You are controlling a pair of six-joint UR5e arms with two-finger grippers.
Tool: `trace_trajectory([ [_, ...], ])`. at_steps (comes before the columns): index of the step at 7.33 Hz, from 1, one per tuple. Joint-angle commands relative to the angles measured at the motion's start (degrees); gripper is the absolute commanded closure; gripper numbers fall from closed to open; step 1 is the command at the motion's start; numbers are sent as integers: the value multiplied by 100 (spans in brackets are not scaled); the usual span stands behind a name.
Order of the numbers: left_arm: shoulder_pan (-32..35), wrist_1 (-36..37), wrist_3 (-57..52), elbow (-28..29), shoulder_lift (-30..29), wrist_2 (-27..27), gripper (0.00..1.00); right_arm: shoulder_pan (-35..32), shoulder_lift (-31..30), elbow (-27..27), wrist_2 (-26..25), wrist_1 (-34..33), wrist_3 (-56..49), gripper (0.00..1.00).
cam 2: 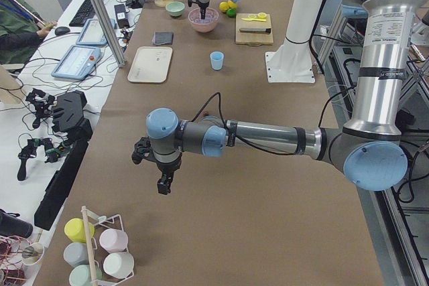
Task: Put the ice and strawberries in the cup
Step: 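Lower the right gripper into the ice and grasp an ice cube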
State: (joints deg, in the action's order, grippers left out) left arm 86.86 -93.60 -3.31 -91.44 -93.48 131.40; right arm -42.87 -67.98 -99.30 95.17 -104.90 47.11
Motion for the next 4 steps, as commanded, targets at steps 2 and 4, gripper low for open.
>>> trace_trajectory([
  [2, -3, 0, 5, 4, -12, 0, 2, -11, -13, -2, -16, -12, 0, 29],
  [4, -3, 0, -3, 4, -3, 0, 2, -29, -4, -28, -16, -108, -17, 29],
])
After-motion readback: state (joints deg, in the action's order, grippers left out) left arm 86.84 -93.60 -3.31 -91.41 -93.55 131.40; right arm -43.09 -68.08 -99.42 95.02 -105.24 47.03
